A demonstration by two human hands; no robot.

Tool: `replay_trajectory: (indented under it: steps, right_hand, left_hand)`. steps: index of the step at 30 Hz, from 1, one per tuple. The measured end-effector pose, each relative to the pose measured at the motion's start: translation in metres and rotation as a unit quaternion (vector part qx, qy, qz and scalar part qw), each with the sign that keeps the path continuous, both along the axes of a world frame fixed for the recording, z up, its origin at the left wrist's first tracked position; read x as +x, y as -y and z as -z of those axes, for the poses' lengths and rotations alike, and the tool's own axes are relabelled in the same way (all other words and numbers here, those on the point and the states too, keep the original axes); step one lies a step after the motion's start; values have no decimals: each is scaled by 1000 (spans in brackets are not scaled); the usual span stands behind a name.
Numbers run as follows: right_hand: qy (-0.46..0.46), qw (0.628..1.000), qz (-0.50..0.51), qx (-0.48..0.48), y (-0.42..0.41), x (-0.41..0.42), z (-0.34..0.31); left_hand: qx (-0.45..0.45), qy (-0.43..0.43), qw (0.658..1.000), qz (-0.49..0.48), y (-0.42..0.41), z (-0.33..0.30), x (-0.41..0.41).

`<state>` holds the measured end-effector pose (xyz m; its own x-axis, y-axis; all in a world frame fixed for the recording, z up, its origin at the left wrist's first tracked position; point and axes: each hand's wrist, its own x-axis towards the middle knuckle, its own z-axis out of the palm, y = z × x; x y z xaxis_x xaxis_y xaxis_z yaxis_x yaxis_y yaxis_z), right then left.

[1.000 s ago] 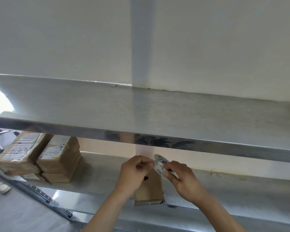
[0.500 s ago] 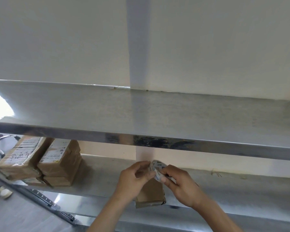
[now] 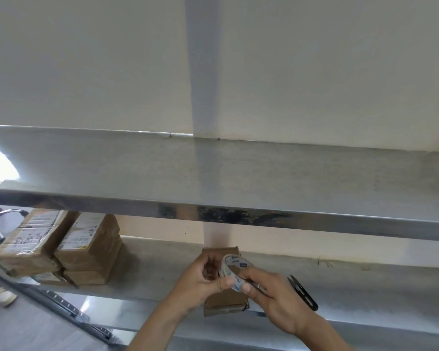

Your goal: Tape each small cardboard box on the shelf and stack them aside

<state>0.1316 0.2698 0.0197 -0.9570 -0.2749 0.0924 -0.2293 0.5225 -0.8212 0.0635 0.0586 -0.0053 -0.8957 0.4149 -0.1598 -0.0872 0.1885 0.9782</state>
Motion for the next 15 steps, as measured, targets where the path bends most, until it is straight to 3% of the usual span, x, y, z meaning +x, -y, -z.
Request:
replay_trajectory:
  steps: [15]
  right_hand:
    - [-39, 998, -42, 30, 5, -1, -3]
  left_hand:
    - [39, 57, 997, 26, 11, -4, 5]
